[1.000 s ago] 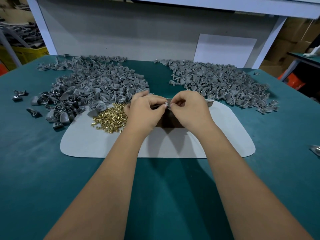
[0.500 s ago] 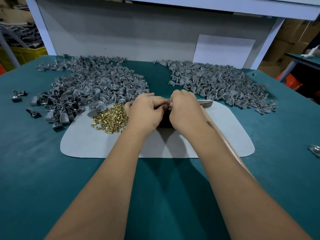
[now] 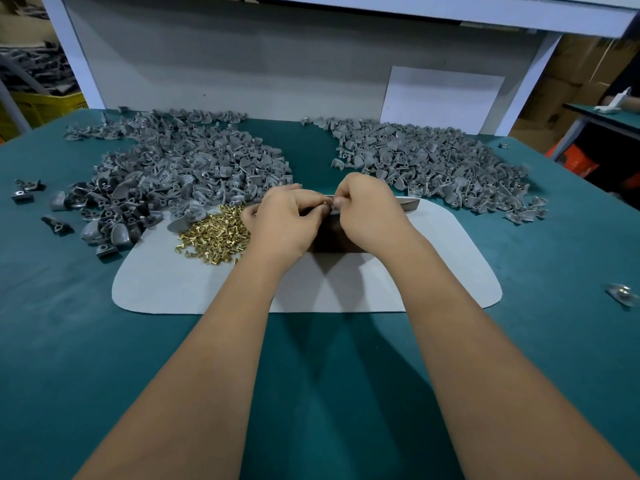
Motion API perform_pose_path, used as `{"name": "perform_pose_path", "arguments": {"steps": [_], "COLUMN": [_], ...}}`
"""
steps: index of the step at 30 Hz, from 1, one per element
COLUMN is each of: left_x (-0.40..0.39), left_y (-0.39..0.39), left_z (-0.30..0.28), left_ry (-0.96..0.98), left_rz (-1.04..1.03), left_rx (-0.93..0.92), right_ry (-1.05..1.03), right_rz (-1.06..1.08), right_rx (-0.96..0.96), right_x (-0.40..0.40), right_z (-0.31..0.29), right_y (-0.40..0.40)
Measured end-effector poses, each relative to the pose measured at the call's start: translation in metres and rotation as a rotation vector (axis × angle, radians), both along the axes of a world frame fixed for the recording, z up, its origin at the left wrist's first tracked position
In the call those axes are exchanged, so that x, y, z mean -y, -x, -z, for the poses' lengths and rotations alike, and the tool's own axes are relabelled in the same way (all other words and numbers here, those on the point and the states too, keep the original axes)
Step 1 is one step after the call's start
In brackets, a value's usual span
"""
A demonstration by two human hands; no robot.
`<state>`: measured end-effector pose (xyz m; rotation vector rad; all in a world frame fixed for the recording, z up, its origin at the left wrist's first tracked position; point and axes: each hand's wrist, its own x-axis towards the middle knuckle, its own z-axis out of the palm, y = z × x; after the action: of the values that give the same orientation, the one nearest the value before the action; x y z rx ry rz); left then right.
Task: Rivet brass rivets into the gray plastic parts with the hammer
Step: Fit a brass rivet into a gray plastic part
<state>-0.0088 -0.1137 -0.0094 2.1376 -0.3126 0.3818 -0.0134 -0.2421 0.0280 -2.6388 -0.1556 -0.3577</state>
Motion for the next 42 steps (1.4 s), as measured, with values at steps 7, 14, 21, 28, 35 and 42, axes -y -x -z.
{"name": "perform_pose_path", "arguments": {"steps": [7, 14, 21, 28, 35, 42], "left_x": [0.003, 0.004, 0.002, 0.003, 0.004, 0.002], "left_y": [0.004, 0.011, 0.014, 0.013, 0.016, 0.007], "left_z": [-0.001, -0.01, -0.01, -0.011, -0.008, -0.002], "left_ry": [0.236, 0.469, 0.531, 0.537, 0.422, 0.244], "left_rz": [-0.014, 0.067, 0.094, 0.086, 0.16, 0.135], "left_rx": [-0.062, -0.053, -0.081, -0.141, -0.083, -0.088], "right_ry": [-0.626, -0.578, -0.623, -0.766, -0.481, -0.255], "right_rz": [-0.006, -0.11, -0.142, -0.163, -0.067, -0.021], "right_rx": [0.052, 0.127, 0.144, 0.086, 0.214, 0.263], "right_x": [0.009, 0.007, -0.001, 0.0, -0.004, -0.011], "right_z": [0.008, 0.01, 0.011, 0.013, 0.017, 0.018], "right_y": [0.014, 0.022, 0.027, 0.023, 0.019, 0.021]}}
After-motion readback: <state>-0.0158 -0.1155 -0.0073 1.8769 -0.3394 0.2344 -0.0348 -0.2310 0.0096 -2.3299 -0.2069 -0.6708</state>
